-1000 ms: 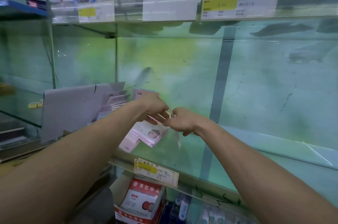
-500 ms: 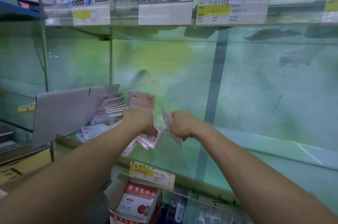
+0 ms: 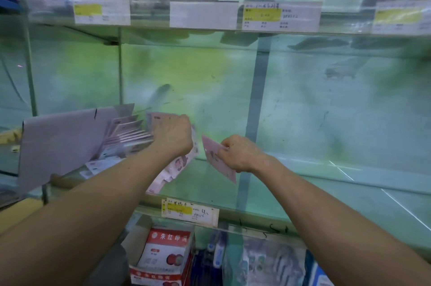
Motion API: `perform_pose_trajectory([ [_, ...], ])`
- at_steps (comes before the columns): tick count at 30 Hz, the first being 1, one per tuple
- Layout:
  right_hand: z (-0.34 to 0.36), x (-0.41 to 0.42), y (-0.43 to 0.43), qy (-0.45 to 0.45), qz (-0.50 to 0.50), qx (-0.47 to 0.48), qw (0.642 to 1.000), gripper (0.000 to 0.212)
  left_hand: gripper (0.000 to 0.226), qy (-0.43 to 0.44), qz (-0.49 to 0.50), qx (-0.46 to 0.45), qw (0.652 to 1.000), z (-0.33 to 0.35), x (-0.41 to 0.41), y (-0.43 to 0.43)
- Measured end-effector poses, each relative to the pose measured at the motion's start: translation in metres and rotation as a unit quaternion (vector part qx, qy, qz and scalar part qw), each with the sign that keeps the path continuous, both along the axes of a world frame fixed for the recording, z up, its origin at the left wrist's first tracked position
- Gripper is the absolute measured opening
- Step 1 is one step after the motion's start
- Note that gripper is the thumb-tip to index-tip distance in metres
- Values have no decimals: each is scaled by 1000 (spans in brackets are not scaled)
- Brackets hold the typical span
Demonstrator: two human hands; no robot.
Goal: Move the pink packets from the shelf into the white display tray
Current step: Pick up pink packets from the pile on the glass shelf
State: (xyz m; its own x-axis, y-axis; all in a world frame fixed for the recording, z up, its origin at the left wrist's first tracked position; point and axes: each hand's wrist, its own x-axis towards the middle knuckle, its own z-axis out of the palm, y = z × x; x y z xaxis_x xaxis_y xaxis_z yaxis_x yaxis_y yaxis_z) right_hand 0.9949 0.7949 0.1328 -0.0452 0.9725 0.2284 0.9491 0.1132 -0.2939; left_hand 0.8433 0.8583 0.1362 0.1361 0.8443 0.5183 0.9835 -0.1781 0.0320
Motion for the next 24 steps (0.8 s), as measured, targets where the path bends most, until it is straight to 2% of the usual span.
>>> perform_pose_trajectory([
  [2,1,5,-7,-3,-20,12,1000,29,14,-52,-46,-8,998,3,10,-2],
  [6,5,21,-26,-11,-61,47,997,20,30,-201,-135,-66,968,4,27,-3],
  [9,8,37,-43,-14,-101,70,992,18,23,-352,-169,-132,911,5,37,-11],
  [11,10,48,-53,-7,-127,82,989,23,19,-414,-176,-162,878,6,42,-15],
  [18,11,84,-87,2,-178,114,977,25,17,-438,-220,-213,845,15,74,-48],
  [24,16,119,-139,-10,-209,122,970,23,18,-430,-254,-191,845,17,126,-90],
])
